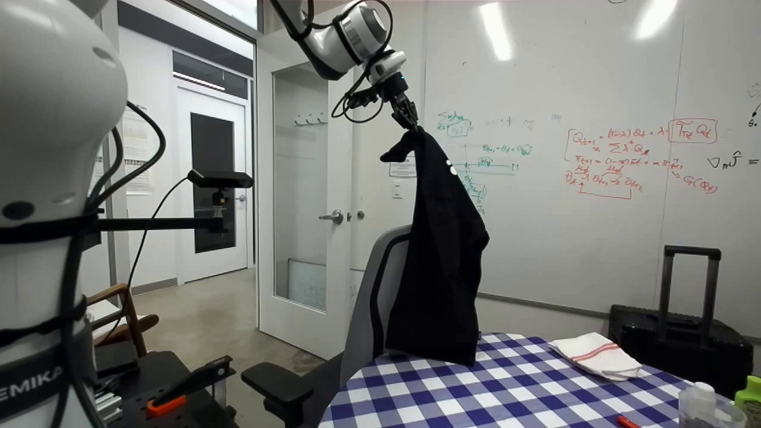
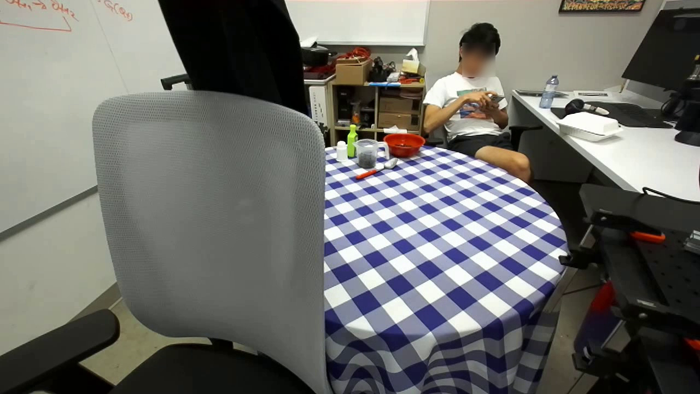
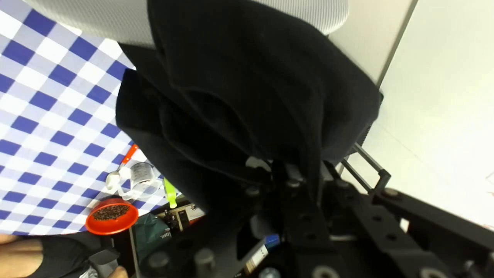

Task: Put the black t-shirt on the backrest of the grey chair

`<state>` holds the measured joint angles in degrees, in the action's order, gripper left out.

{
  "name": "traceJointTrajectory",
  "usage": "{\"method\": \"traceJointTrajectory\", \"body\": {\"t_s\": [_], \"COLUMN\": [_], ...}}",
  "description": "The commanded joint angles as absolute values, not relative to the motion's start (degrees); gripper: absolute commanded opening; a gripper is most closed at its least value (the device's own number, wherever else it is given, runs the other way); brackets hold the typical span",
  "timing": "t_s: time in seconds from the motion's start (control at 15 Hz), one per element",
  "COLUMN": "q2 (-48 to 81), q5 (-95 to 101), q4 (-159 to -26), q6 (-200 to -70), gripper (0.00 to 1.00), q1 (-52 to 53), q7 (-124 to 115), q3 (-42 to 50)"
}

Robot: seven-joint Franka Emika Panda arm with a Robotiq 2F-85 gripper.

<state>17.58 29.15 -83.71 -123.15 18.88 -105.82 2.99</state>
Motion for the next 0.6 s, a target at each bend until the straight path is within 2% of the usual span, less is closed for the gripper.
{"method": "traceJointTrajectory", "body": {"t_s": [0.0, 0.53], "q2": [24.12, 44.27], "q5": [30.02, 21.76], "q4": [-73.43, -61.30], "q6": [-115.61, -109.67], "gripper": [0.03, 0.03], "q1": [21.16, 25.36], "q7": [-102.68, -88.30], "q3": [-1.03, -5.43]}}
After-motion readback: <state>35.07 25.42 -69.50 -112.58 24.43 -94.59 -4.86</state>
